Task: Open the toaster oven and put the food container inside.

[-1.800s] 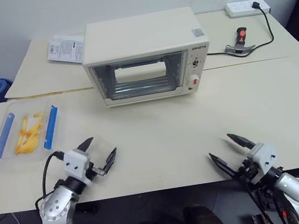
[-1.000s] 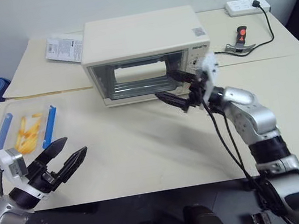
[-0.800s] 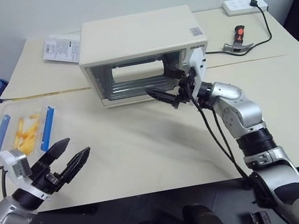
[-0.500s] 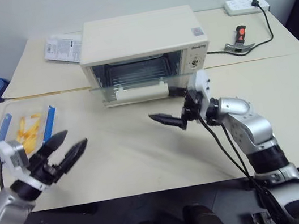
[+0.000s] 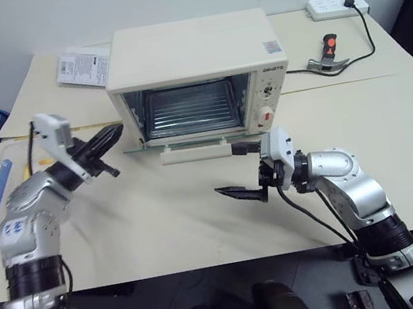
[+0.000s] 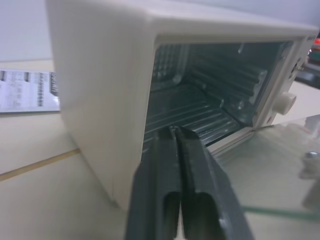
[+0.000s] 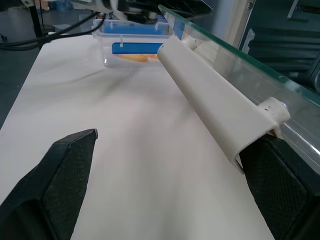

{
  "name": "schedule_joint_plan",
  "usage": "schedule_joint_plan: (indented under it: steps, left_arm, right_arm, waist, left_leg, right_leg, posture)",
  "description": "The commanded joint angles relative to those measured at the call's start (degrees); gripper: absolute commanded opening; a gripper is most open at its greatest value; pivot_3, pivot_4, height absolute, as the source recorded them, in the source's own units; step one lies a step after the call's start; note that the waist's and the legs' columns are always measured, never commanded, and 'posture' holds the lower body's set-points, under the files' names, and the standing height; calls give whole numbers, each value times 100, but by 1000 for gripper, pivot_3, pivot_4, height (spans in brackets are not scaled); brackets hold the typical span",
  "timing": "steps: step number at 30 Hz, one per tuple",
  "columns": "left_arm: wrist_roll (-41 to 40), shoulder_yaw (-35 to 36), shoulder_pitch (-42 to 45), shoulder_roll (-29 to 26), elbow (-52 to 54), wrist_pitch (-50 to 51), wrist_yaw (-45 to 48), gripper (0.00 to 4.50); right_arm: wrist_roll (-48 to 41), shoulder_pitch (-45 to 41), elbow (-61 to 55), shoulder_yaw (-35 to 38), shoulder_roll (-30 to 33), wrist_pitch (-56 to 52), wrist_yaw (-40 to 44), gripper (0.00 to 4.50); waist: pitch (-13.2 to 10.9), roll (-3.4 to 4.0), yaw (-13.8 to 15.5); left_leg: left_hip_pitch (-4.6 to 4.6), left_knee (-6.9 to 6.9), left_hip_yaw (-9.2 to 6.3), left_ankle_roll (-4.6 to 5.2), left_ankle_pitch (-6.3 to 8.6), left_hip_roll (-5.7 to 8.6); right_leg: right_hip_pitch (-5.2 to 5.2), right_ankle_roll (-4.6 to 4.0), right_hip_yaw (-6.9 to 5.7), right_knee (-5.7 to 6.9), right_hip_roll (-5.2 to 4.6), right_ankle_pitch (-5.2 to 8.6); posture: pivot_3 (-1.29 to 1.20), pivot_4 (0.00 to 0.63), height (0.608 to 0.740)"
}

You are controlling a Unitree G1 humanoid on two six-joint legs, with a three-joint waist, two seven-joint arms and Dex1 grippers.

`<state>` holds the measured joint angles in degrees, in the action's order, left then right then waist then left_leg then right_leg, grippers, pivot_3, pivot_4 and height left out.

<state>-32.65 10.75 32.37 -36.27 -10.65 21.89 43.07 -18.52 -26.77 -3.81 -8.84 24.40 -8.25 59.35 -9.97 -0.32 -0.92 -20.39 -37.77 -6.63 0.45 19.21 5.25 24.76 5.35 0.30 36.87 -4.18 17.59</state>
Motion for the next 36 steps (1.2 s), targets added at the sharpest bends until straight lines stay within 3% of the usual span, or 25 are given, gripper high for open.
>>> schedule_joint_plan:
  steps: [1, 6, 12, 15, 21, 24, 30, 33, 36]
  left_arm:
    - [241, -312, 43, -60, -24, -203, 657, 24]
    - [459, -434, -314, -71, 98, -317, 955, 24]
    - [696, -353, -1280, 30, 739, -431, 645, 24]
    - [749, -167, -1948, 168, 1216, -595, 340, 24]
    - [612, 551, -3037, 629, 1919, -980, -353, 24]
    - [-151, 1748, -4037, 1159, 2733, -801, -1045, 634]
    - [-1314, 3612, -5908, 2058, 3643, -498, -2177, 2455]
    - [-1569, 4190, -6287, 2354, 3664, -570, -2661, 3373]
    - [-2075, 4384, -6305, 2322, 3879, 75, -3790, 4292]
  right_arm:
    - [42, 266, -119, 60, 132, 257, 52, 4500]
    - [32, 1335, -315, 493, 502, 735, -17, 4500]
    - [-393, 2486, -626, 1420, 692, 1264, -163, 4500]
    - [-959, 2476, -970, 1782, 487, 1317, -315, 4500]
    - [-1589, 1933, -1019, 1643, 306, 887, -252, 4500]
    - [-1472, 1509, -793, 1370, 87, 1202, 6, 4500]
    - [-1340, 1027, -216, 1083, -167, 1631, 510, 4500]
    - [-1334, 832, 76, 1002, -221, 1752, 758, 4500]
    - [-1337, 619, 324, 924, -264, 1880, 1019, 4500]
  waist:
    - [0, 0, -27]
    - [0, -1, -23]
    - [0, -2, -1]
    - [-1, -2, -3]
    - [0, -1, 62]
    - [-3, -6, 57]
    - [-4, -11, 116]
    - [-5, -14, 199]
    - [-5, -16, 241]
  left_leg:
    - [0, 0, -2, 0, 0, 0]
    - [-3, -13, -2, 5, 3, 5]
    - [6, -25, 5, 3, 1, 0]
    - [10, -22, 10, 3, 1, -4]
    - [17, -23, 11, 2, 2, -6]
    - [14, -18, 11, 5, 4, -9]
    - [14, -23, 14, 12, 16, -17]
    - [17, -32, 13, 20, 20, -14]
    - [21, -33, 12, 22, 21, -15]
  right_leg:
    - [0, 0, -1, 0, -1, 0]
    - [-6, 0, -1, -14, -5, 0]
    - [-15, 0, 10, 1, -2, 0]
    - [-17, 0, 15, 3, 1, 0]
    - [-23, 0, 16, -1, 1, 0]
    - [-21, 0, 16, -8, 2, 0]
    - [-34, 0, 14, -33, 8, 0]
    - [-49, 1, 13, -44, 6, 0]
    - [-60, 1, 11, -55, 6, 0]
  posture:
    - [0, 150, 740]
    - [0, 150, 740]
    - [0, 150, 740]
    - [0, 150, 740]
    - [0, 150, 740]
    - [0, 150, 740]
    - [0, 150, 740]
    - [0, 150, 740]
    - [0, 150, 740]
